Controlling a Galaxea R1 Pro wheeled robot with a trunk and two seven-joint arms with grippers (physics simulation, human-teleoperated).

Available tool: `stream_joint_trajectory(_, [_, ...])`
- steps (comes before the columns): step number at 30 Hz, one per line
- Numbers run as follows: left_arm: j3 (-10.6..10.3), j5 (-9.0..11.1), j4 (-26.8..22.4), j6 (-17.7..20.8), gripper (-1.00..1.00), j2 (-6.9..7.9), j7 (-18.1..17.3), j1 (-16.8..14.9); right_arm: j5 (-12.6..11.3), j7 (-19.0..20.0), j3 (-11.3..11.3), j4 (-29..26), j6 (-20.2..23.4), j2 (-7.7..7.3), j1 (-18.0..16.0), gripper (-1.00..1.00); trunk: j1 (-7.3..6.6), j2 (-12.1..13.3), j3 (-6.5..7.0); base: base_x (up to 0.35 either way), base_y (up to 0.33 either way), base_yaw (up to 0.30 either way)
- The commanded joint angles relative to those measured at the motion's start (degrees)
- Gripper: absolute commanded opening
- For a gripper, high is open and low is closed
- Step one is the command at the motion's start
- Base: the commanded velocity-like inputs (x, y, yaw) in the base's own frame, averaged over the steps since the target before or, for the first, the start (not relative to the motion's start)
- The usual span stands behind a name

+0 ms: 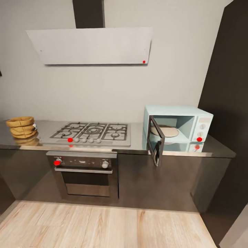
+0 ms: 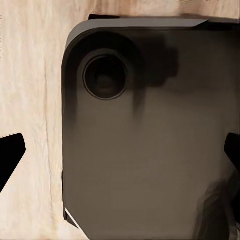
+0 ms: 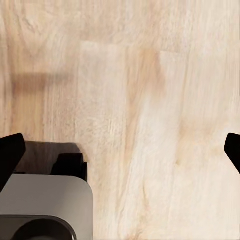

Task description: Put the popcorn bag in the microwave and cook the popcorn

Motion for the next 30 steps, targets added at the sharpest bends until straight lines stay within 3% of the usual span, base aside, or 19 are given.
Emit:
stream_joint_trajectory(1, [0.12,1.39,-0.01,-0.15,1.0,0.02,0.18,-0.01,0.41,0.06,-0.5,0.19,-0.39,0.33,0.26,1.0,0.0,-0.03,-0.01,0.0,0.0,0.259])
stream_joint_trajectory(3, [0.09,3.48,-0.03,-0.15,1.0,0.04,0.22,-0.01,0.37,0.05,-0.54,0.19,-0.41,0.88,1.05,1.0,0.0,-0.03,0.08,0.0,0.0,0.259])
stream_joint_trajectory(5, [-0.02,6.83,-0.02,-0.15,1.0,0.05,0.3,-0.01,0.47,0.05,-0.54,0.19,-0.42,2.29,2.6,1.0,0.0,-0.03,0.17,0.0,0.0,0.259])
stream_joint_trajectory(7, [-0.06,7.67,0.02,-0.15,1.0,0.05,0.38,-0.01,0.62,-0.01,-0.5,0.19,-0.37,2.74,3.16,1.0,0.0,-0.03,0.26,0.0,0.0,0.259])
stream_joint_trajectory(14, [-0.07,8.04,0.04,-0.15,1.0,0.05,0.46,-0.01,0.92,-4.21,-0.48,0.11,-0.39,2.93,3.35,1.0,0.0,-0.03,0.55,0.0,0.0,0.259])
stream_joint_trajectory(30, [-0.14,7.97,0.04,-0.24,1.0,-0.01,0.51,-0.01,1.04,-4.61,-0.48,0.14,-0.31,3.04,3.35,1.0,0.0,-0.03,0.73,0.0,0.0,0.264])
